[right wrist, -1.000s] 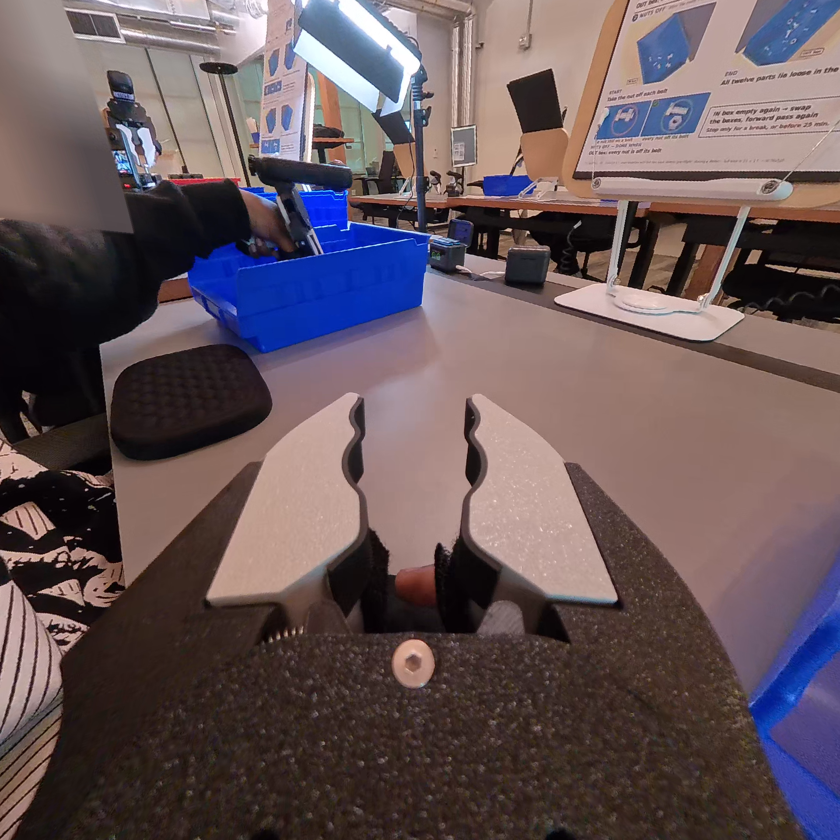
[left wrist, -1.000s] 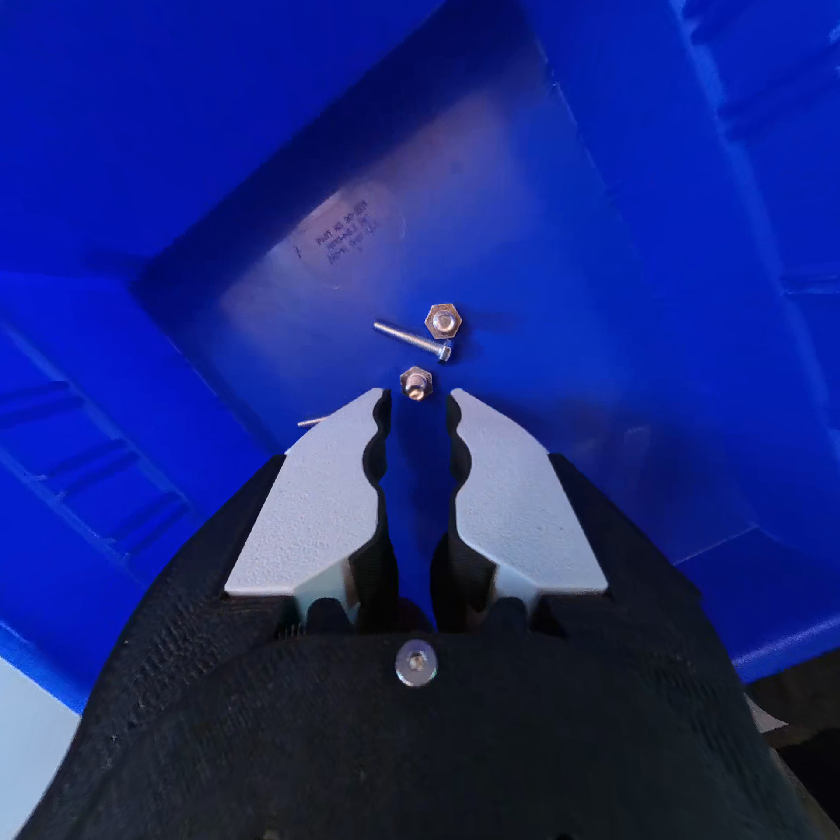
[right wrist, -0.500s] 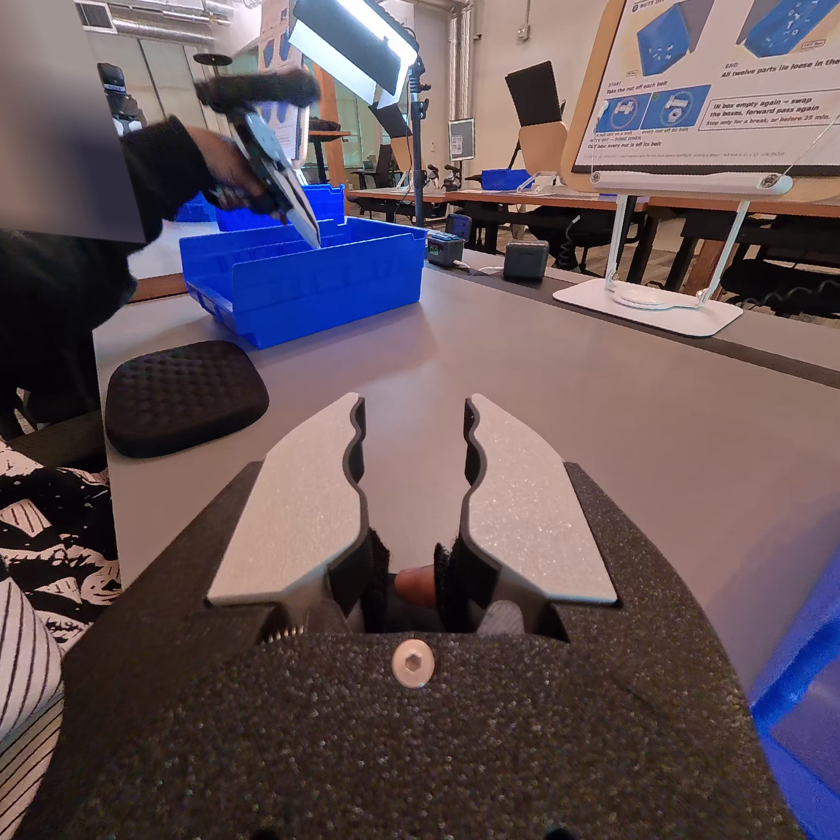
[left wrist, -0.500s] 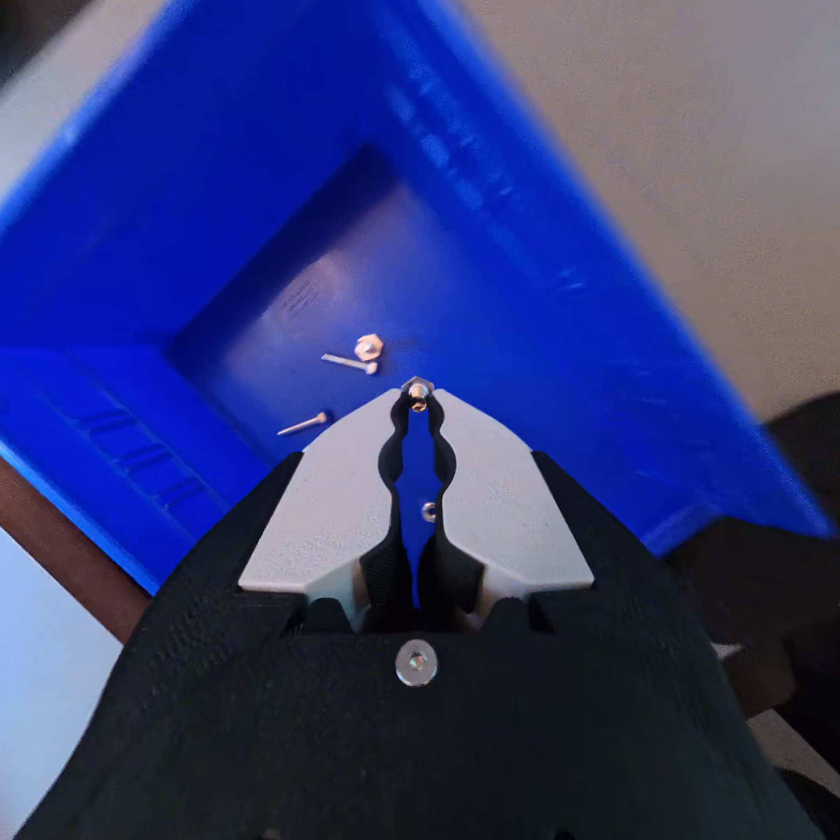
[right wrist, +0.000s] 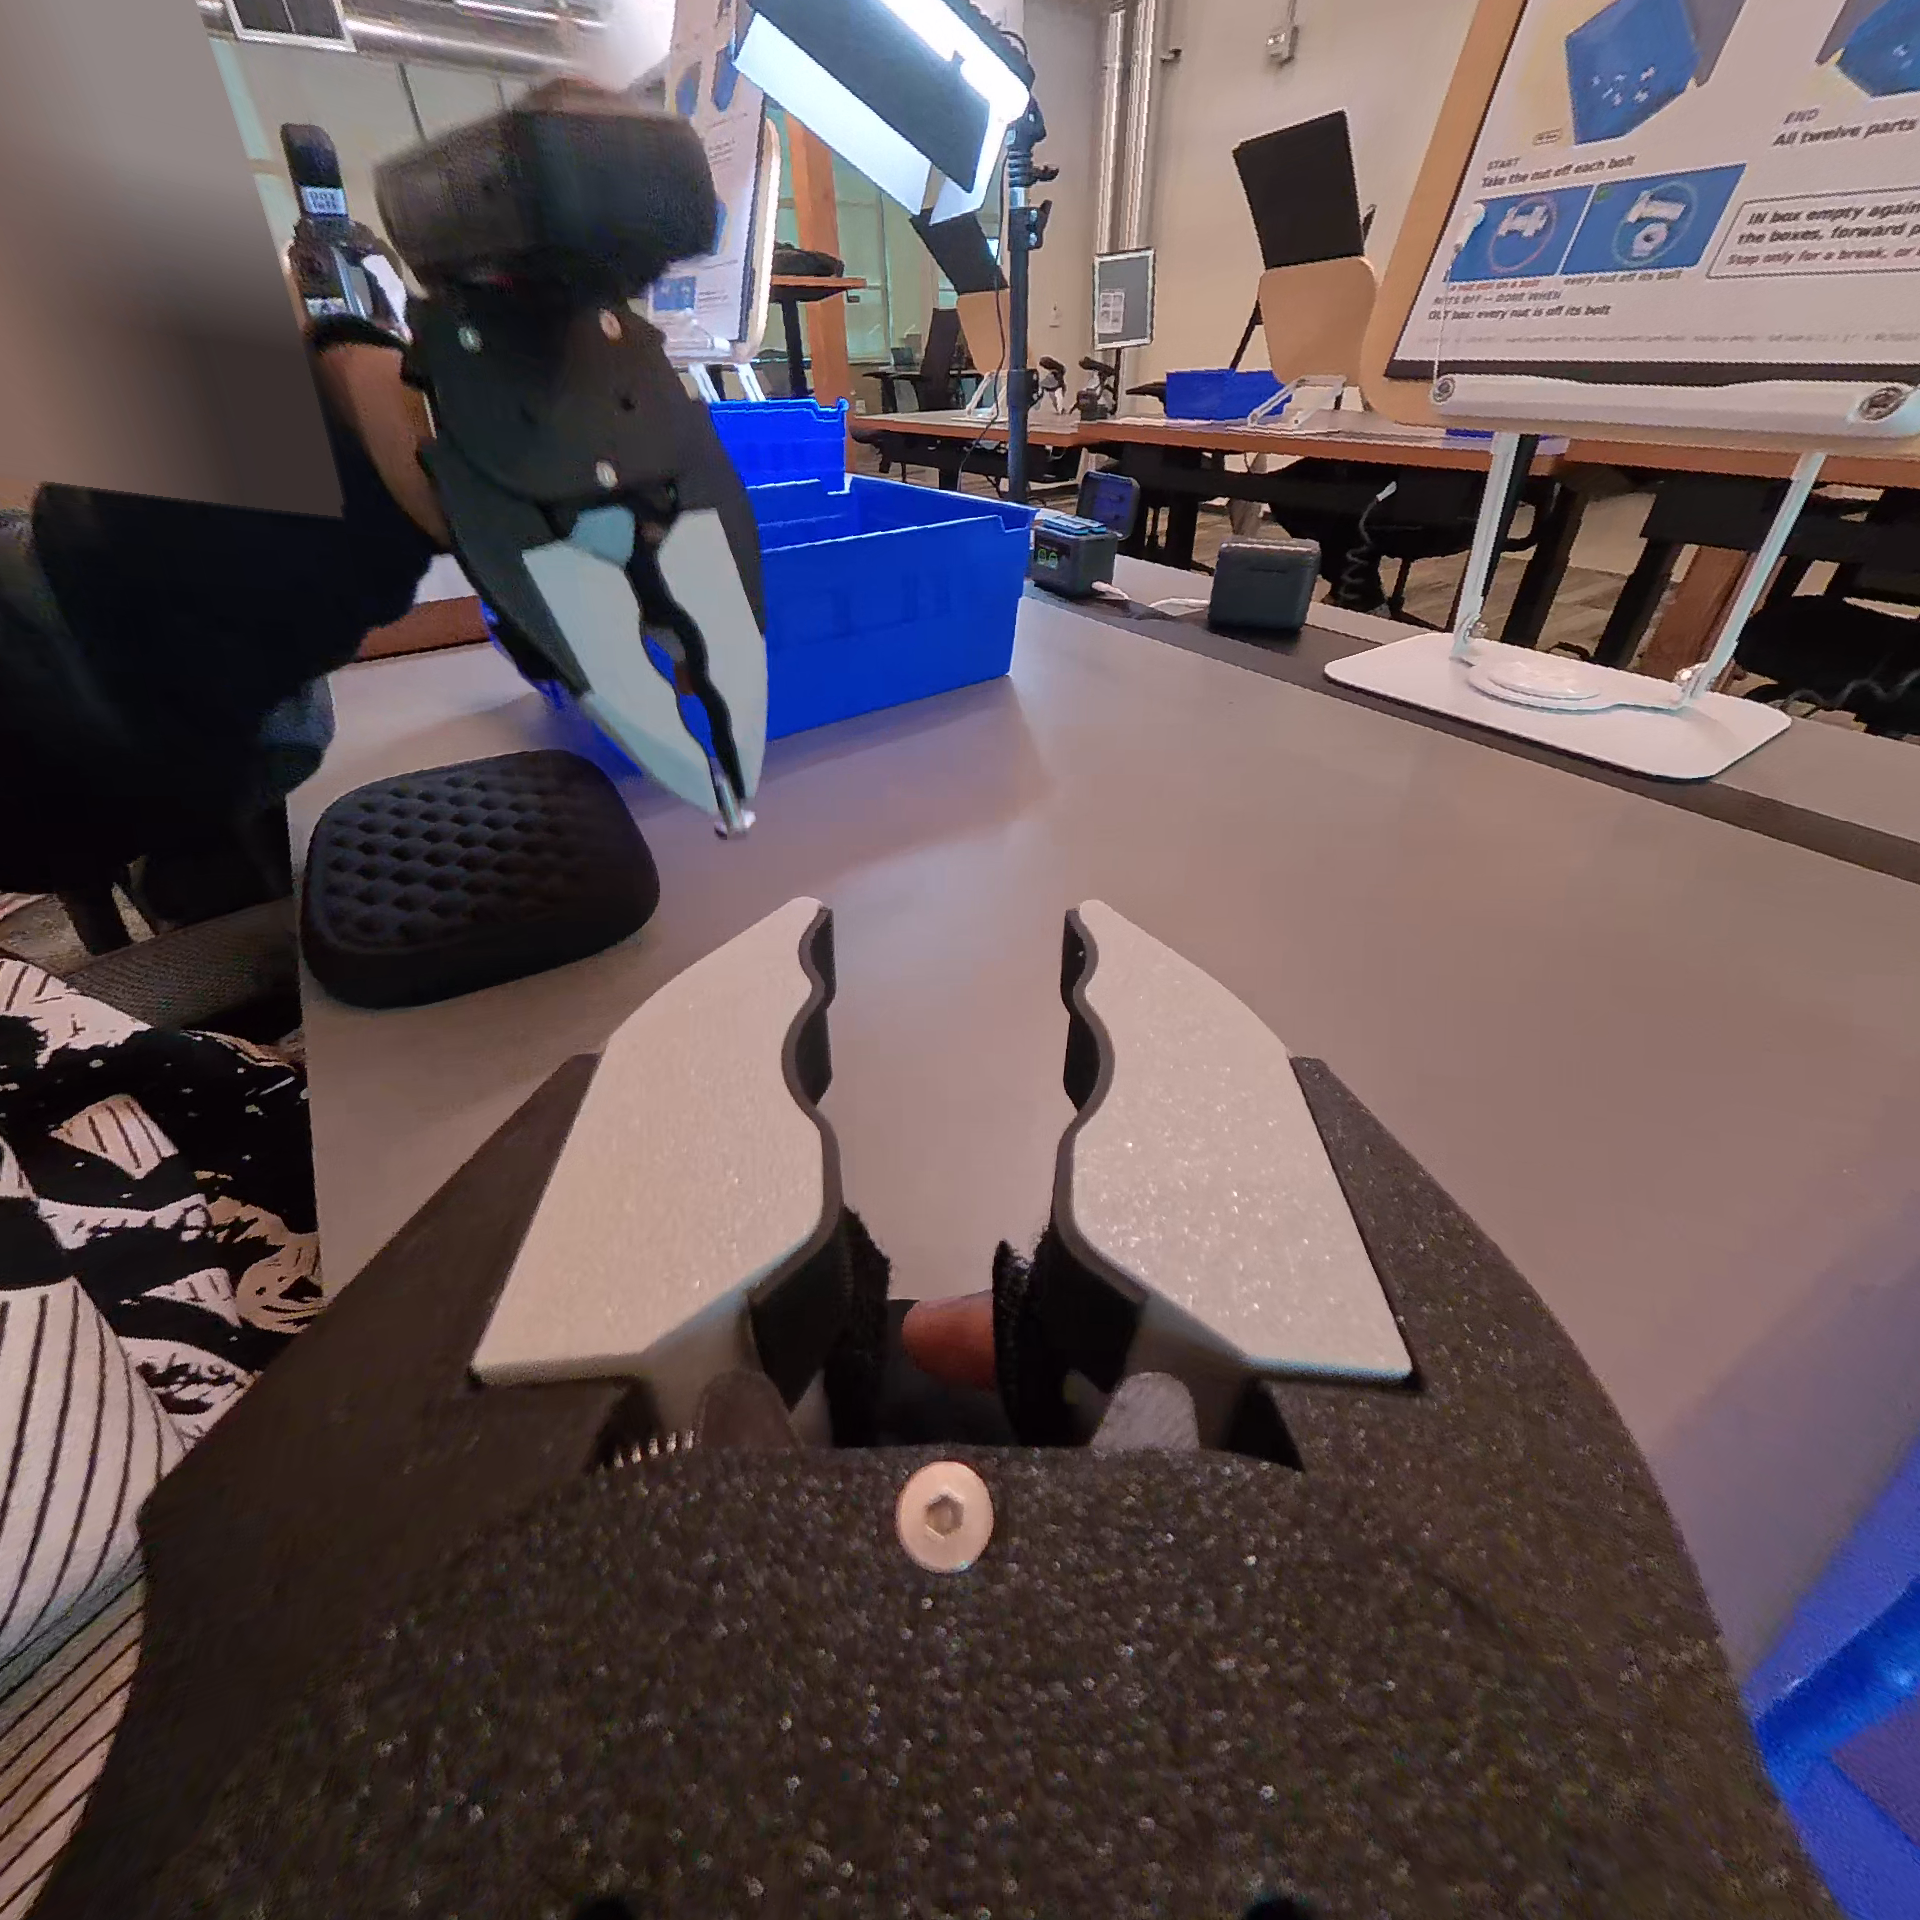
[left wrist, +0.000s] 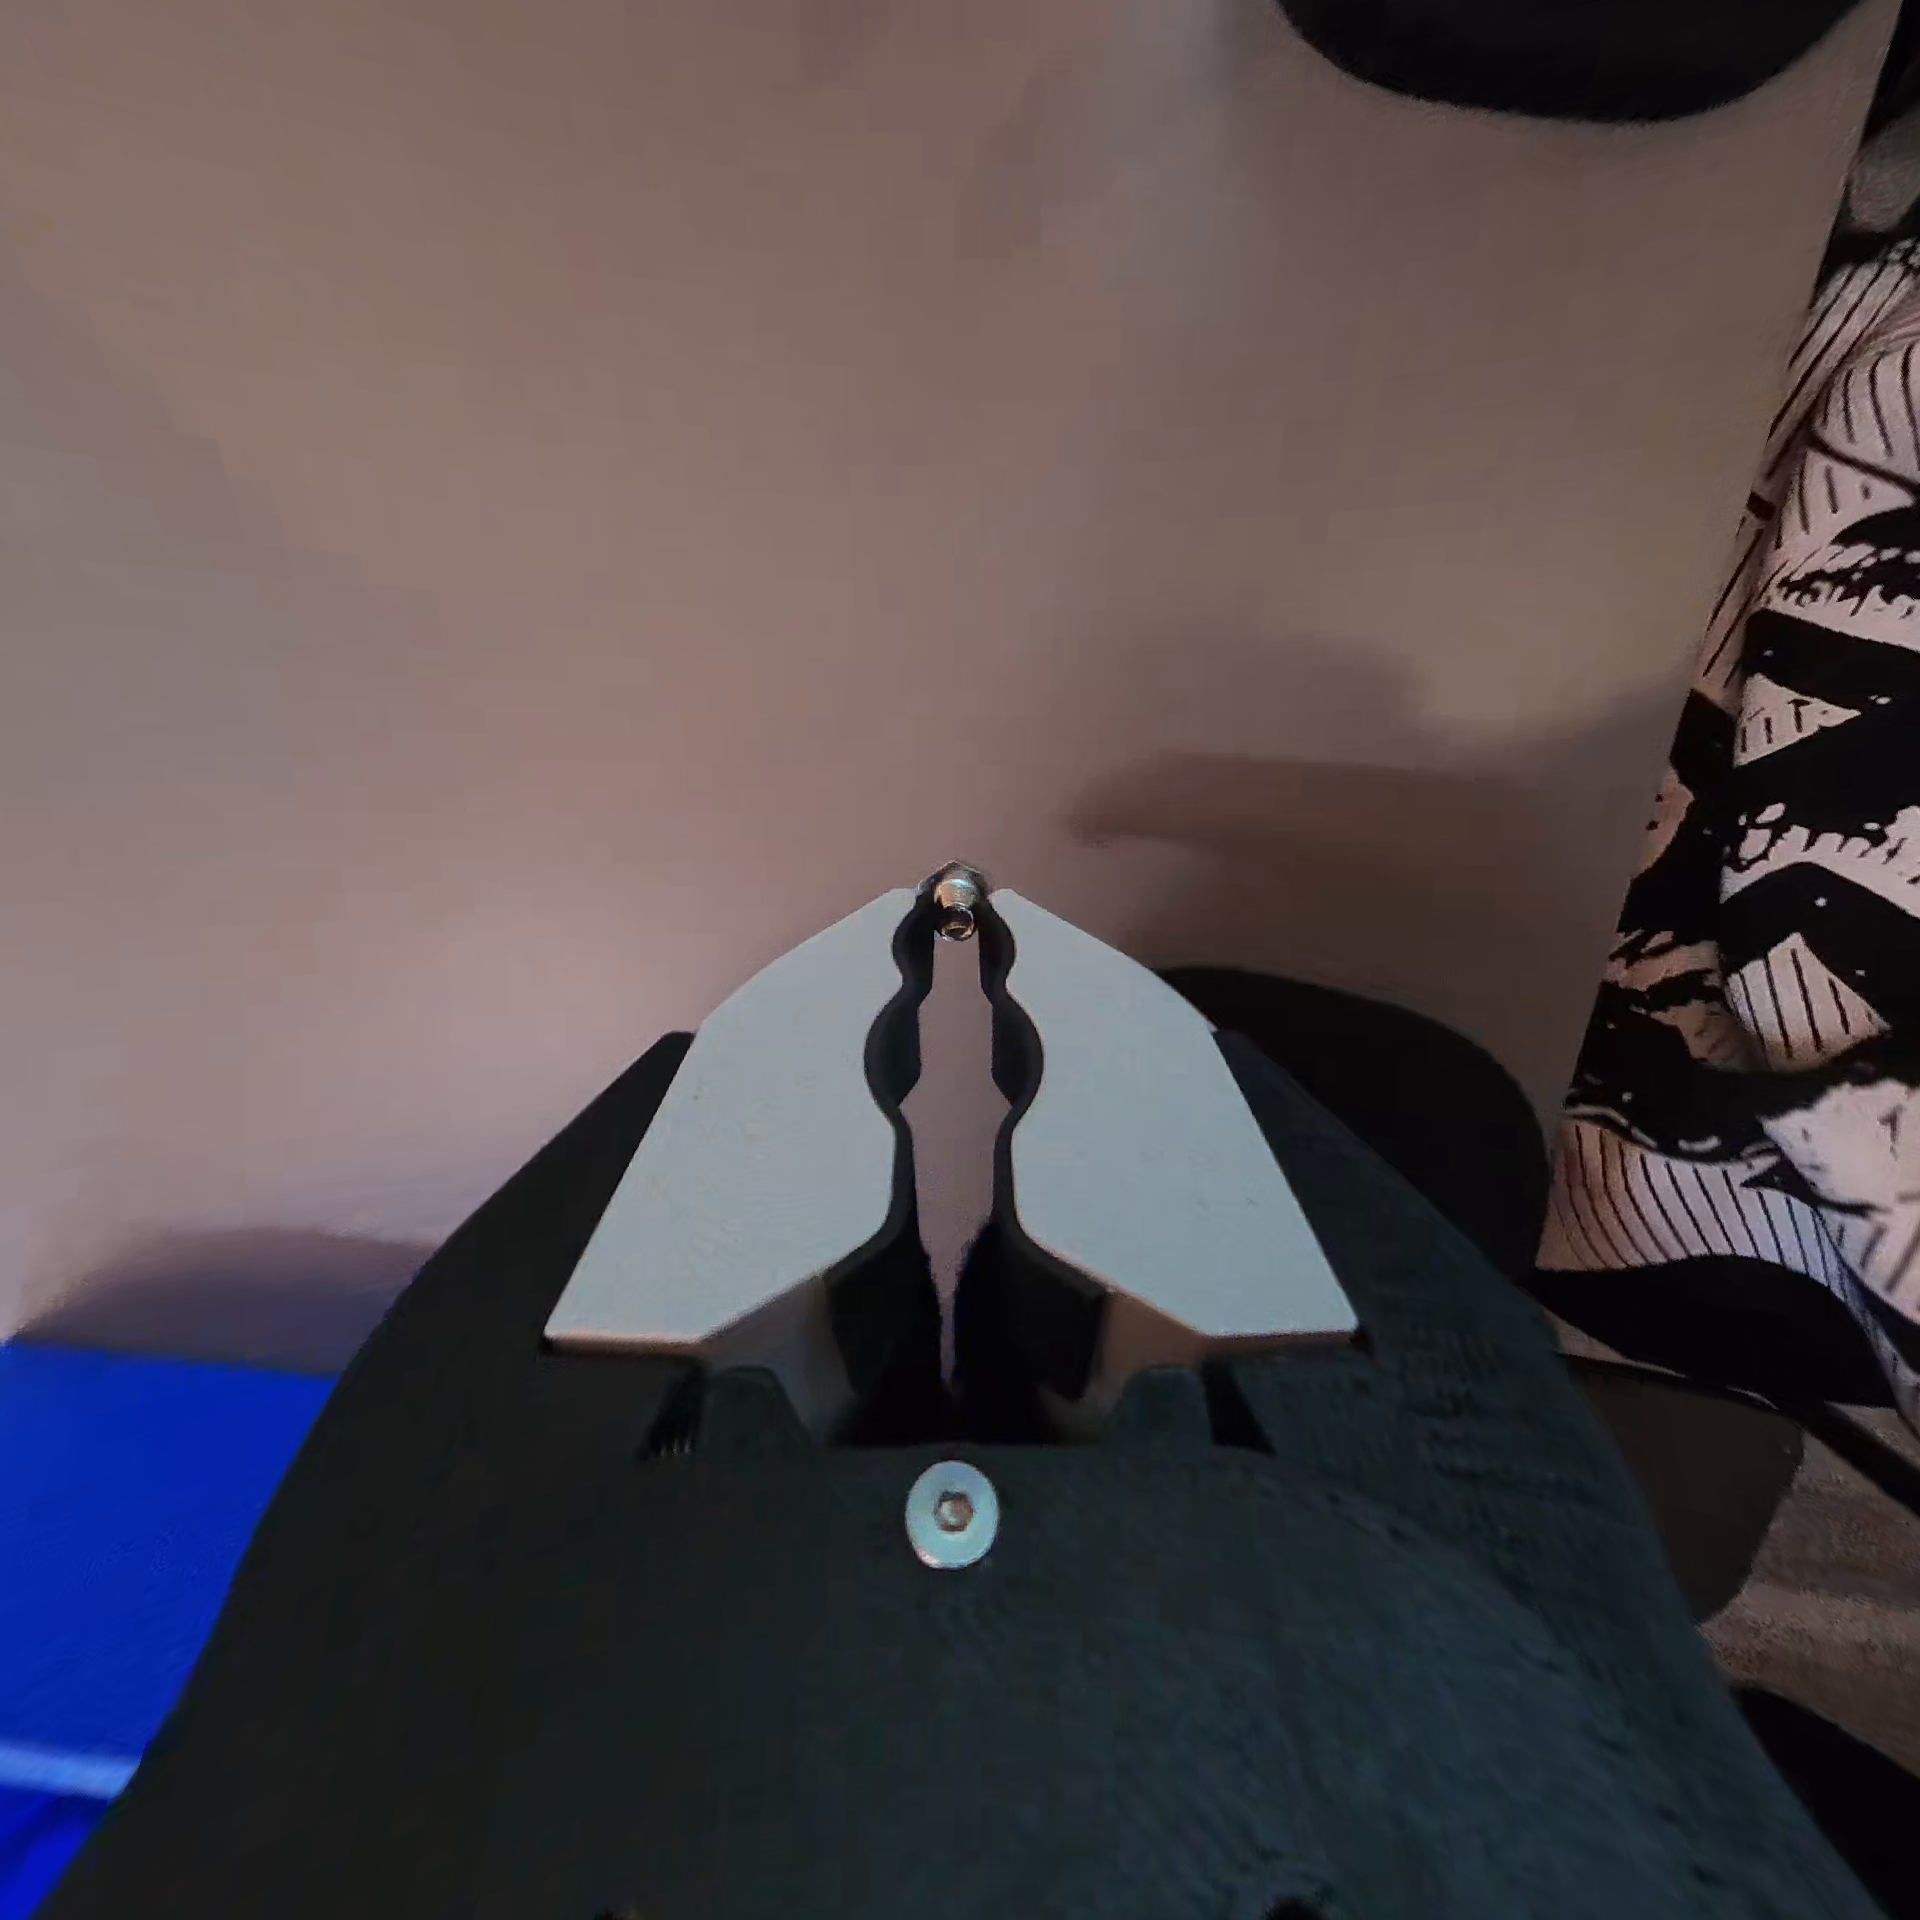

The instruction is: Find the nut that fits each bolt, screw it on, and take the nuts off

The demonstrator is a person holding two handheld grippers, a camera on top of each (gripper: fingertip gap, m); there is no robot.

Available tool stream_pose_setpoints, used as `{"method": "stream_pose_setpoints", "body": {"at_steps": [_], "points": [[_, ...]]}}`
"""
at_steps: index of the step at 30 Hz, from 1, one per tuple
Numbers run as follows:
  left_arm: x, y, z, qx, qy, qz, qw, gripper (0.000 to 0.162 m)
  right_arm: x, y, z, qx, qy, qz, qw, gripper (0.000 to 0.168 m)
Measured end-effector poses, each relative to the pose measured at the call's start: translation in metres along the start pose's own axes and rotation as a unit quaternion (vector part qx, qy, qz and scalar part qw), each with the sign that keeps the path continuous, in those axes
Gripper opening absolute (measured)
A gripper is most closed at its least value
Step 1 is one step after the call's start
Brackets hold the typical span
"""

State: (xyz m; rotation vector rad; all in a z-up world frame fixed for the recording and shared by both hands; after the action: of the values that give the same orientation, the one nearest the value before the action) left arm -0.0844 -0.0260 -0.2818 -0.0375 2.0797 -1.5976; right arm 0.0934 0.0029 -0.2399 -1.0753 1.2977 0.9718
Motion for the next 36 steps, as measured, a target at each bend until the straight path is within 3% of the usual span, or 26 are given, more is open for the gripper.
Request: {"method": "stream_pose_setpoints", "body": {"at_steps": [5, 17, 21, 26, 30, 33, 36], "points": [[-0.006, 0.028, 0.013, 0.011, 0.018, -0.018, 1.000, 0.008, 0.000, 0.000, -0.001, -0.004, -0.001, 0.001, 1.000, 0.042], [0.002, 0.044, 0.020, 0.030, 0.018, -0.049, 0.998, 0.009, 0.001, 0.000, -0.002, -0.004, -0.002, -0.001, 1.000, 0.042], [0.001, 0.042, 0.018, 0.023, 0.011, -0.043, 0.999, 0.025, 0.001, 0.000, -0.002, -0.003, -0.001, -0.001, 1.000, 0.042], [0.000, 0.013, 0.004, -0.005, -0.027, 0.011, 1.000, 0.034, 0.000, -0.001, -0.001, -0.003, 0.000, 0.001, 1.000, 0.042], [0.019, -0.048, -0.031, -0.051, -0.092, 0.073, 0.992, 0.037, 0.001, 0.000, -0.001, -0.003, 0.000, 0.000, 1.000, 0.042], [0.064, -0.090, -0.069, -0.098, -0.159, 0.076, 0.979, 0.037, 0.001, 0.000, -0.001, -0.003, -0.001, -0.002, 1.000, 0.042], [0.125, -0.106, -0.102, -0.122, -0.241, 0.039, 0.962, 0.036, 0.001, 0.000, -0.002, -0.002, -0.003, -0.003, 1.000, 0.042]]}}
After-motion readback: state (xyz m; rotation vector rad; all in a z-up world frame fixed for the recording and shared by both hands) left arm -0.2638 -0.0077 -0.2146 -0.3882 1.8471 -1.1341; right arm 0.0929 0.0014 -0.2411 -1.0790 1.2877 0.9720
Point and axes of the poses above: each gripper's, where its closed fingertips meet, y out along the fingers, x out of its underside, z = x × y across the jaws, the point moved 1 cm from there along -y, back along the fingers, and after that the axes turned 7 degrees about -x, right-handed, at the moved point
